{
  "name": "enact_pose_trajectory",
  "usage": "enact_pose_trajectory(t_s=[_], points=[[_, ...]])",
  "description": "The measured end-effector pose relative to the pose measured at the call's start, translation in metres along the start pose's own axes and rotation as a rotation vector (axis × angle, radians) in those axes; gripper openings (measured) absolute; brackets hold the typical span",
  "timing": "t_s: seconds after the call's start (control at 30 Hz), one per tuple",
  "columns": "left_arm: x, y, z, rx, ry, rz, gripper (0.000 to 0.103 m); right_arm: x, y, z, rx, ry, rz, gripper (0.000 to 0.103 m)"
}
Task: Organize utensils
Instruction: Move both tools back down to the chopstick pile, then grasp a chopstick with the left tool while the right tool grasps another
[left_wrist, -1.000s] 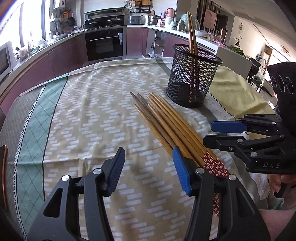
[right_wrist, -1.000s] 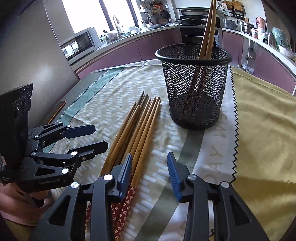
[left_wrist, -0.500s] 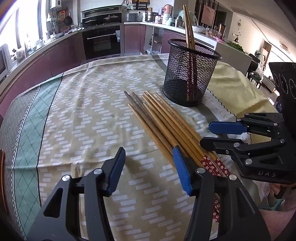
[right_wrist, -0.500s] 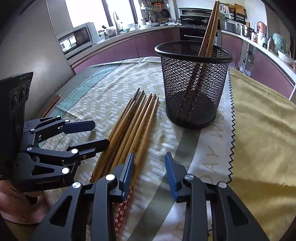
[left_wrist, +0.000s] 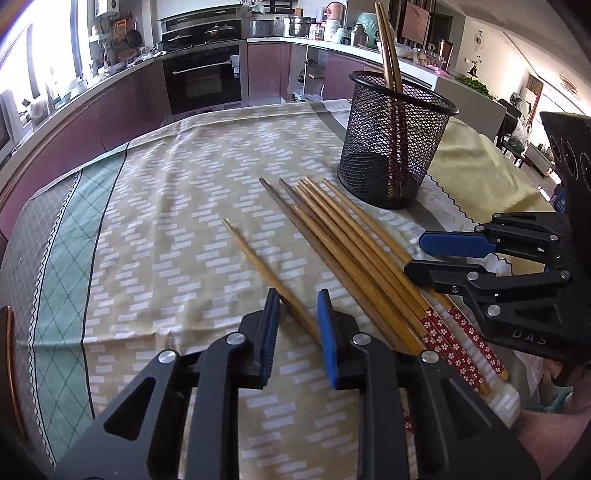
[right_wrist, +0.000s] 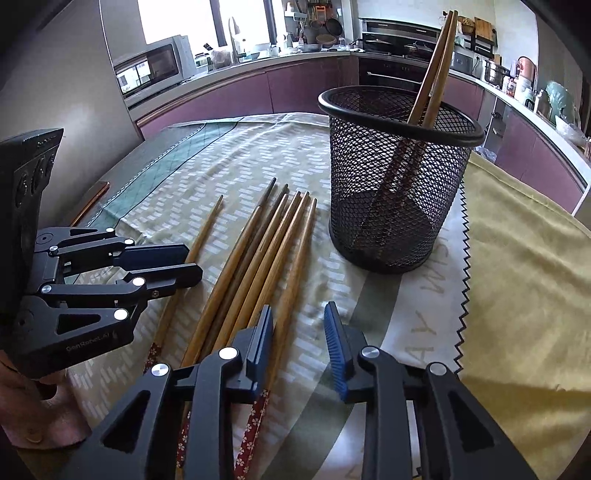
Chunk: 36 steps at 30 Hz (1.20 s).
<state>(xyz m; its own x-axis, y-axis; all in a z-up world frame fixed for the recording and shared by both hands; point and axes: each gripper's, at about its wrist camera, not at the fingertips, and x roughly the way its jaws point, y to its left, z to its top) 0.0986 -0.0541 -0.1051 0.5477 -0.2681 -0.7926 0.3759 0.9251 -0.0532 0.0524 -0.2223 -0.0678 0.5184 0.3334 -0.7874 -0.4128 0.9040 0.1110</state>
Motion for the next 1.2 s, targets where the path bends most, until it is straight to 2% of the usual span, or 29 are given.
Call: enact_pose_trajectory(t_s=[0.2,0.3,0.33,0.37,0.7,0.93,1.2], points=[[0.003,0.005,0.003,-0.001,-0.003,0.004,0.019,0.006,0.004,0.006,-0.01,-0.003,-0.009,0.026],[0.004,0.007,0.006,-0.014,-0.008,0.013,0.013,0.007,0.001,0.009,0.004,-0.005,-0.003,0.017],[0.004,0.007,0.007,-0.02,-0.008,0.015,0.012,0.008,0.0,0.009,0.014,-0.005,0.006,0.01],[0.005,0.008,0.006,-0.026,-0.008,0.014,0.009,0.008,0.0,0.009,0.019,-0.004,0.014,0.009],[-0.005,0.014,0.003,-0.065,-0.027,-0.006,0.008,-0.002,-0.007,0.007,0.066,-0.031,0.052,0.006],[-0.033,0.014,0.005,-0.061,-0.079,-0.071,0.007,-0.024,-0.006,0.009,0.063,-0.086,0.103,0.006],[-0.082,0.009,0.019,-0.038,-0.177,-0.178,0.007,-0.062,-0.01,0.016,0.076,-0.205,0.152,0.006]])
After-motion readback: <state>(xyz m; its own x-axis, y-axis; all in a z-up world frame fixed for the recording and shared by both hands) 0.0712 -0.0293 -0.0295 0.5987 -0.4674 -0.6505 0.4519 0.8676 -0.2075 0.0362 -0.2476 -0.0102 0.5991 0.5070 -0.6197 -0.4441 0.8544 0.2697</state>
